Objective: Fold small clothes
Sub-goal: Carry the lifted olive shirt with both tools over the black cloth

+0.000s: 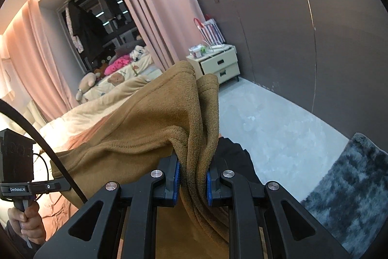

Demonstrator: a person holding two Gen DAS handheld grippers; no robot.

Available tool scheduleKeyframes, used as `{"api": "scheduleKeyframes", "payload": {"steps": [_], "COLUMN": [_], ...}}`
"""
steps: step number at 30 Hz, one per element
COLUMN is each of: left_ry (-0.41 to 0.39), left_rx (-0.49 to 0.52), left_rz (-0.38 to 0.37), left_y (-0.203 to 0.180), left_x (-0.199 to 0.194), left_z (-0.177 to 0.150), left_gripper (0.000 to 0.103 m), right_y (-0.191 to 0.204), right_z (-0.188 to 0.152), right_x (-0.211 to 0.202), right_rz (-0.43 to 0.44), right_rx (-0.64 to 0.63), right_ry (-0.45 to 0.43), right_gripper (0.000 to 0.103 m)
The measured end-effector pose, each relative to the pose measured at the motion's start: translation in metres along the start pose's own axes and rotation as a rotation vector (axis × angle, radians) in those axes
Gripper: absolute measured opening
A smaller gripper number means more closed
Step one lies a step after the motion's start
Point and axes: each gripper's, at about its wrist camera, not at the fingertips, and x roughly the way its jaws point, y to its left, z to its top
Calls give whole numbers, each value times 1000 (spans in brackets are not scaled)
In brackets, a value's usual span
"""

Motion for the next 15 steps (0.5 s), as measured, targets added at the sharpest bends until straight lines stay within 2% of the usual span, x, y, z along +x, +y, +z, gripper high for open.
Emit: {"api": "scheduleKeyframes", "payload": {"steps": [8,15], "left_ry": [24,54], "left_rx": [-21,-18], "left_rz": [49,101], "left_y": [52,88], "left_x": [32,61], "left_z": [22,30], "left_gripper": [5,5], "right_y": [37,30], "right_z": [3,15], "right_x": [63,93], "right_rz": [-37,-68], "right_rx": [-12,-9], "right_ry": [65,108], "right_gripper": [13,13]}}
